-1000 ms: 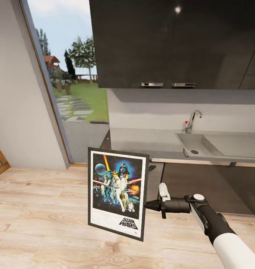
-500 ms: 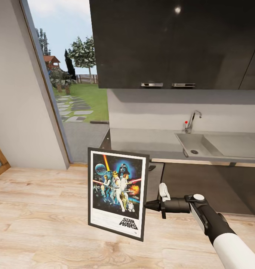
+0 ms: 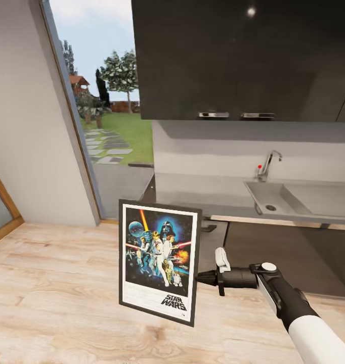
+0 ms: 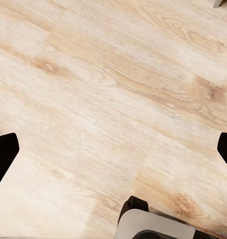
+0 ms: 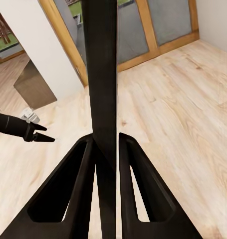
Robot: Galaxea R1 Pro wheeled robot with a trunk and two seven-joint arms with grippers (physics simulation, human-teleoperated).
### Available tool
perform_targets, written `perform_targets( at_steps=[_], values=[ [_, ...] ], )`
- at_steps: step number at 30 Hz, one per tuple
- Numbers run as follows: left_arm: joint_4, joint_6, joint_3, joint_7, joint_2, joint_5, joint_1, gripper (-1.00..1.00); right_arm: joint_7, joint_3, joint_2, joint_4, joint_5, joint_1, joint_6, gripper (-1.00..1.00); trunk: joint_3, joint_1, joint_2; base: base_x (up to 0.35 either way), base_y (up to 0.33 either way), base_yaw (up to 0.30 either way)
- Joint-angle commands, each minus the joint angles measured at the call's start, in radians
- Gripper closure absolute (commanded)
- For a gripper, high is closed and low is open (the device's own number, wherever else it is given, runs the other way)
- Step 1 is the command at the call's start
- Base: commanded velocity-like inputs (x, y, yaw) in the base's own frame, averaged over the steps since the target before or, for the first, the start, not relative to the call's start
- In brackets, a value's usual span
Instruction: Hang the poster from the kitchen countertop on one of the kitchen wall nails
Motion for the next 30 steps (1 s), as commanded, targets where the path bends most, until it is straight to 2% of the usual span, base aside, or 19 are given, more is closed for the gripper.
perform_targets(
  at_steps=[1,9,30],
  values=[
    [-0.001,0.001,0.003,-0.006,0.0,0.0,0.0,-1.0,0.003,0.003,-0.001,0.0,-0.005,-0.001,0.013,1.0,-0.002,0.001,-0.002,0.0,0.0,0.266],
    [-0.001,0.001,0.003,-0.006,0.0,0.0,0.0,-1.0,0.003,0.003,-0.001,0.0,-0.004,-0.001,0.013,1.0,-0.002,0.001,-0.002,0.0,0.081,0.285],
    [-0.001,0.002,0.003,-0.006,0.003,0.0,0.0,-1.0,0.003,0.003,-0.001,0.0,-0.004,-0.001,0.014,1.0,-0.002,0.001,-0.002,0.0,0.282,0.281]
  ],
)
